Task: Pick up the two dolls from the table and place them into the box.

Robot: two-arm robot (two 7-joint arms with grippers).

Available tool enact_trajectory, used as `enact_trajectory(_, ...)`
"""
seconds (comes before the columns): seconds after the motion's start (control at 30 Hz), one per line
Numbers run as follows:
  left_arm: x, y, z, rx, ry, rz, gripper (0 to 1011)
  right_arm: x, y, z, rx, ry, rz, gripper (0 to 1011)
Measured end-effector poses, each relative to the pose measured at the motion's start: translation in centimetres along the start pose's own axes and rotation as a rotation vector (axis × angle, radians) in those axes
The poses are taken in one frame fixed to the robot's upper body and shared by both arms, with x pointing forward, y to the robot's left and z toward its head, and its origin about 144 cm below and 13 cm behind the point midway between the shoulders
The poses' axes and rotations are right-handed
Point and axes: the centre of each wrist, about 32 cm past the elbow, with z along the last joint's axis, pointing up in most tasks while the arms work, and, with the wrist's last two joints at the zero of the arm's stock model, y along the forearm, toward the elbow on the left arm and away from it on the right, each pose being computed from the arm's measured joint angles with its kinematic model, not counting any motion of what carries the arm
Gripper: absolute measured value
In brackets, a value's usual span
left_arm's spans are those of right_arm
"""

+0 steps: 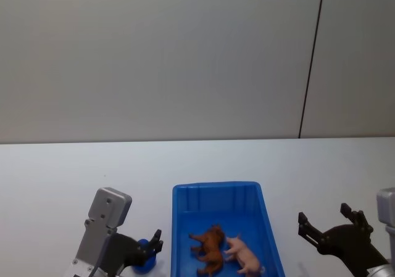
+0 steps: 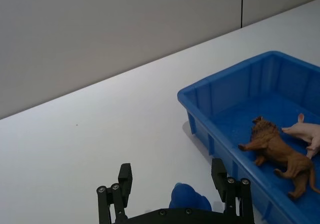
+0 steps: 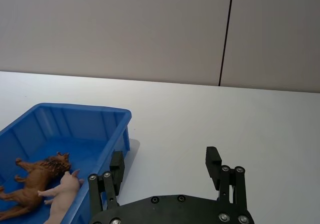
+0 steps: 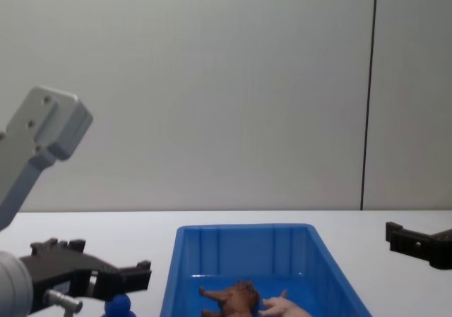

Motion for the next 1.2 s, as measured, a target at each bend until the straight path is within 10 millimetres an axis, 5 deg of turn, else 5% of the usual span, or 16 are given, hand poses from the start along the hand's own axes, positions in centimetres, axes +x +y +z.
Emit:
enact_trajectory(0.4,0.4,-0.8,-1.3,0.052,0.009,-0.034,914,0.0,0.0,0.0,-0.001,0.000,-0.001,1001)
enact_trajectory(1.03,0.7,-2.1,-2.3,0.068,0.028,-0.085,300,0.0,0.0,0.0,-0.001,0.000,-0.001,1001)
enact_trajectory(1.2,0.7,-2.0,-2.4,0.060,0.033,-0.083,252,0.0,0.0,0.0,-0.001,0.000,-0.001,1001)
